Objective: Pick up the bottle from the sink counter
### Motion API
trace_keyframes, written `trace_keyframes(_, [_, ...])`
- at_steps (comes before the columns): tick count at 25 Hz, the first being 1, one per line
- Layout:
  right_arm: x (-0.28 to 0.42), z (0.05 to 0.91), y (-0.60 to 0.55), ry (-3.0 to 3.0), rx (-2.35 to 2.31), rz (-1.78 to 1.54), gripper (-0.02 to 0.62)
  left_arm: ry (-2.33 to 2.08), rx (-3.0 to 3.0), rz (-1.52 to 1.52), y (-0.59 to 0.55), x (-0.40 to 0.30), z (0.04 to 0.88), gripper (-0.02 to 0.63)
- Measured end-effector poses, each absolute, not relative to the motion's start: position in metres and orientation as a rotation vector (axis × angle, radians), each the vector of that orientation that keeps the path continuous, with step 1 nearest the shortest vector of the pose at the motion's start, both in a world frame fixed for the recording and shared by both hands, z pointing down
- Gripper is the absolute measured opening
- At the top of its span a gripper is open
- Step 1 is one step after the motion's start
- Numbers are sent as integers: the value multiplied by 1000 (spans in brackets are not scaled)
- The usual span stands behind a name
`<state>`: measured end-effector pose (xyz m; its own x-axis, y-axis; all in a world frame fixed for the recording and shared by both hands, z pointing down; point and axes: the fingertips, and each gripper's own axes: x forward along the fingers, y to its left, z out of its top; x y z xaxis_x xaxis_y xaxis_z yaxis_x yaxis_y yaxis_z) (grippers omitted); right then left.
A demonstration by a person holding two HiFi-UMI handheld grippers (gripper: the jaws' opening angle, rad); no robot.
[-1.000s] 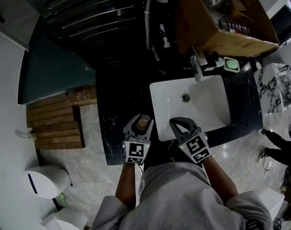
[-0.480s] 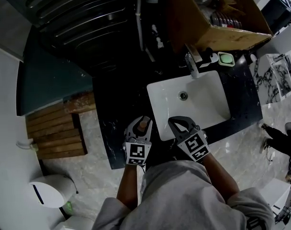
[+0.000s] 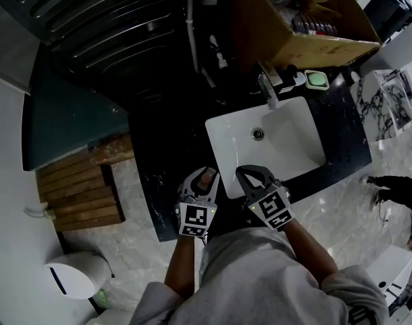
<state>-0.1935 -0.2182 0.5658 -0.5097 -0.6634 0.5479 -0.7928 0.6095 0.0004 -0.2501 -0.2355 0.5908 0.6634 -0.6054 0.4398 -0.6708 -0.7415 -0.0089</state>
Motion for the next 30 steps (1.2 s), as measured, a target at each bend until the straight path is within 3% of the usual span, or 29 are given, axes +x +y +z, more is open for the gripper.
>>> trace_keyframes(12, [-139, 557, -224, -2352, 1271, 361, 8, -987, 2764, 665, -235, -191, 571, 124])
trace_keyframes(30, [12, 535, -222, -2313, 1487, 323, 8, -958, 2751, 621, -235, -56, 540, 124])
